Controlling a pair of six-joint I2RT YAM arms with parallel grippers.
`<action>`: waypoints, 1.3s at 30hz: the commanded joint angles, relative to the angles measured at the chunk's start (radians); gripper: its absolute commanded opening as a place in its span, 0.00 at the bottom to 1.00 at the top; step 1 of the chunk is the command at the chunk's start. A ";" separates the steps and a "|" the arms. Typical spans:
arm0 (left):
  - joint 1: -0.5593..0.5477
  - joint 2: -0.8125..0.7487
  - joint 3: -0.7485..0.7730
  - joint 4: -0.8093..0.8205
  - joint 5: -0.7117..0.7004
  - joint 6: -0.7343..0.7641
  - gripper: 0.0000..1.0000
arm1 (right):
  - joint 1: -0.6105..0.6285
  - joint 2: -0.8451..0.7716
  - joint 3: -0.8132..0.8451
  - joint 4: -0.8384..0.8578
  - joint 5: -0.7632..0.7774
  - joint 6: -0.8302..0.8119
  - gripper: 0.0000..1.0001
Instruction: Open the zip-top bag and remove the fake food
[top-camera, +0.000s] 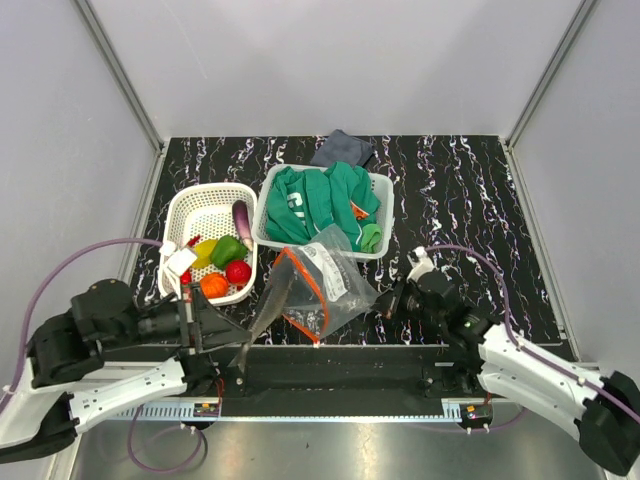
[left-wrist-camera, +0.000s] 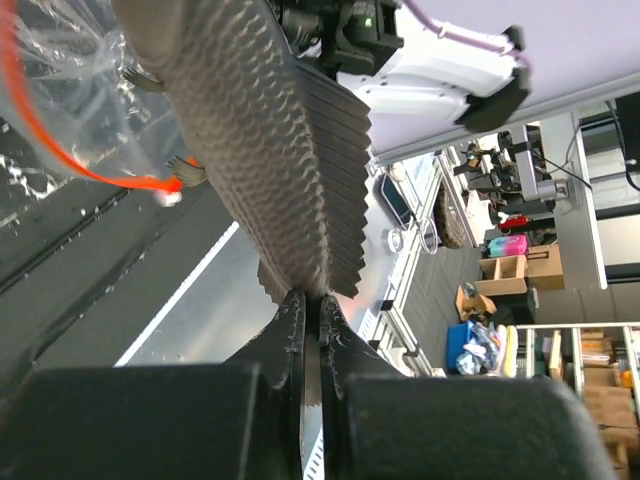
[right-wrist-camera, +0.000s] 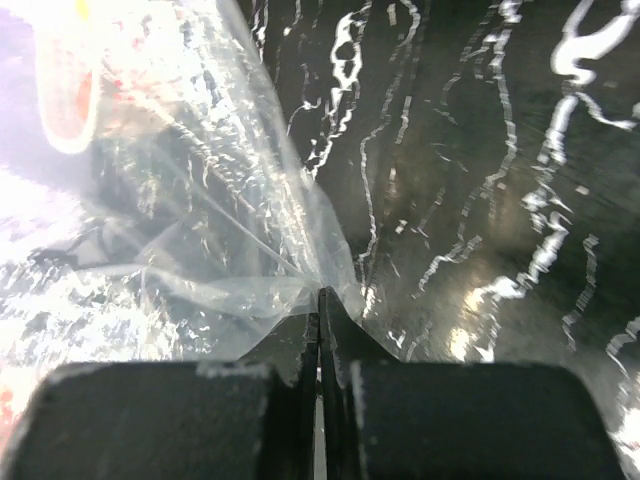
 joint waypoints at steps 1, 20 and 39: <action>0.003 0.017 0.145 -0.008 -0.094 0.091 0.00 | -0.005 -0.133 0.050 -0.193 0.092 0.005 0.00; 0.348 0.493 -0.019 0.141 -0.997 0.361 0.00 | -0.004 -0.534 0.237 -0.743 0.391 0.114 0.00; 0.733 0.820 -0.183 0.292 -0.848 0.327 0.00 | -0.059 -0.193 0.441 -1.041 0.996 0.298 0.00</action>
